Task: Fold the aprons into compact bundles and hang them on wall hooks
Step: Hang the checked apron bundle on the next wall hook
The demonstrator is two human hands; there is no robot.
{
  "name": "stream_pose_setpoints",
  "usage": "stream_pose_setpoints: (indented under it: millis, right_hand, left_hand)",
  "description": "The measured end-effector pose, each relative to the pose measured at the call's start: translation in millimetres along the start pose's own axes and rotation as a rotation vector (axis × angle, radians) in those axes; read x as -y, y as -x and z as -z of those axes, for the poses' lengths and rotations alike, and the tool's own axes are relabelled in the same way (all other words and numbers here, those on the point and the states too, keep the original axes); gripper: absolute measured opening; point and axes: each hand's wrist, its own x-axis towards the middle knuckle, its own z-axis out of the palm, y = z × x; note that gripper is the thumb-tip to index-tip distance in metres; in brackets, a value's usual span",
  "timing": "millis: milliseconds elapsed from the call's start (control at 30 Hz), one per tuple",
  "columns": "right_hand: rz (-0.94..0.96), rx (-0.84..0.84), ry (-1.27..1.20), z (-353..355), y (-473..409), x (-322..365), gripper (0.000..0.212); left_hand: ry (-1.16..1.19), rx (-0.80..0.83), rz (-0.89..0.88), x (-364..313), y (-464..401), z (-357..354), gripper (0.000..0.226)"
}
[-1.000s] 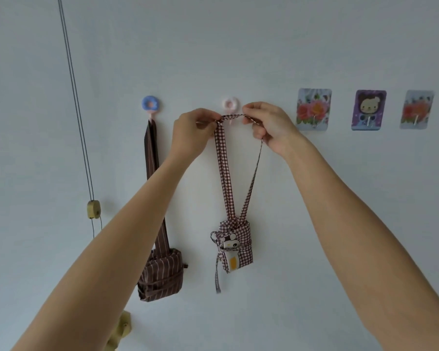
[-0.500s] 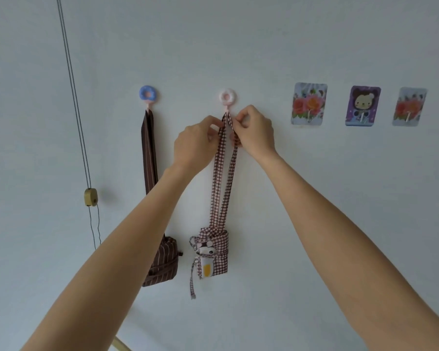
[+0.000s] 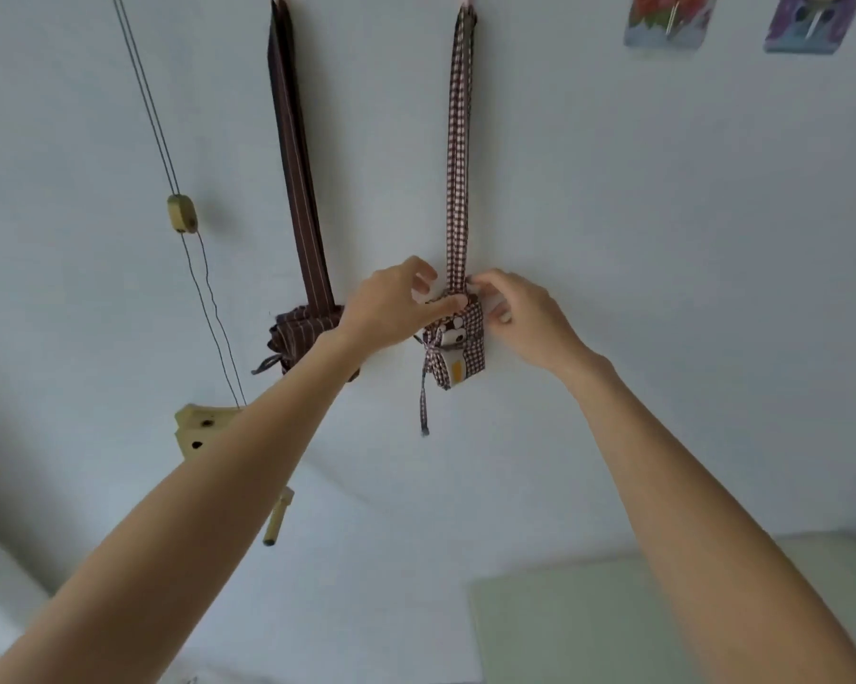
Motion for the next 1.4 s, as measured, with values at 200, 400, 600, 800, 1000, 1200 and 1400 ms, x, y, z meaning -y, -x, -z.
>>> stream_pose_setpoints:
  millis: [200, 400, 600, 800, 1000, 1200, 1400]
  right_hand:
    - [-0.168, -0.093, -0.208, -30.0, 21.9, -8.8, 0.025]
    - [-0.227, -0.146, -0.249, -44.0, 15.8, -5.3, 0.025]
    - [-0.22, -0.261, -0.114, -54.1, 21.8, 2.3, 0.036]
    - [-0.069, -0.535, 0.172, -41.8, 60.4, 18.7, 0.02]
    - [-0.058, -0.457, 0.33, -23.1, 175.1, 42.0, 0.012]
    - [-0.534, -0.123, 0.375, -31.7, 354.9, 30.3, 0.014]
    - [-1.049, 0.076, 0.262, -14.2, 551.6, 49.1, 0.019]
  left_hand:
    - [0.019, -0.109, -0.106, 11.1, 12.6, -20.5, 0.029]
    - [-0.068, -0.187, -0.107, 24.5, 2.4, -30.9, 0.026]
    - [0.023, -0.262, -0.168, 42.1, 11.8, -37.0, 0.035]
    - [0.244, -0.44, -0.2, 24.0, 55.5, -39.8, 0.023]
    - [0.642, 0.036, -0.137, -12.8, 125.0, -82.4, 0.006]
    - [0.416, 0.608, -0.21, -38.4, 212.8, -181.8, 0.015]
    - [0.166, 0.952, -0.433, -112.4, 332.5, -264.8, 0.018]
